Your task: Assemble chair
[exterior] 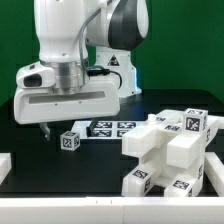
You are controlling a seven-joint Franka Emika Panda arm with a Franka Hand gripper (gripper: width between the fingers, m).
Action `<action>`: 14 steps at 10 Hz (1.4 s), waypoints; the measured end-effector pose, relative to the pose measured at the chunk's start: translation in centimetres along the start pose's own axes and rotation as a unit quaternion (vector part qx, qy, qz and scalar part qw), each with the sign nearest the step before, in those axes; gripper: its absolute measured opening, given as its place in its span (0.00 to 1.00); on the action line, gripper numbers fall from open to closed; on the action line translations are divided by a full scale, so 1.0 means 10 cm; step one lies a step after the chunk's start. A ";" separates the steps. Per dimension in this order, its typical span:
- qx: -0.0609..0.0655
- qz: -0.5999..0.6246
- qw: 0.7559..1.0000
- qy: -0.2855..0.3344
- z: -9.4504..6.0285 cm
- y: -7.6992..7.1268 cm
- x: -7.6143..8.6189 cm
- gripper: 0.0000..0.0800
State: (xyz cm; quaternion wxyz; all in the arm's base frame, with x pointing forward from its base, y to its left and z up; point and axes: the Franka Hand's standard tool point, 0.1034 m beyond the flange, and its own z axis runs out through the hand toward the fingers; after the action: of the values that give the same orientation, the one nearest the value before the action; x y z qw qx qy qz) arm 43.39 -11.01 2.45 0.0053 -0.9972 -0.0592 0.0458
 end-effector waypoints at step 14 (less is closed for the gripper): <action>0.156 0.258 0.928 -0.219 -0.04 -0.01 -0.04 0.81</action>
Offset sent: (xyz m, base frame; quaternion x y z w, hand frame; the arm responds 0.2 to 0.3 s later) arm -0.0007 -0.0062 -0.0062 0.0639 -0.0417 0.2819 0.9564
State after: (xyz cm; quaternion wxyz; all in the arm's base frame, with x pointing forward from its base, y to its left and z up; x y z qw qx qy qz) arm 43.06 -10.99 2.85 0.1357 -0.9299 0.2084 0.2712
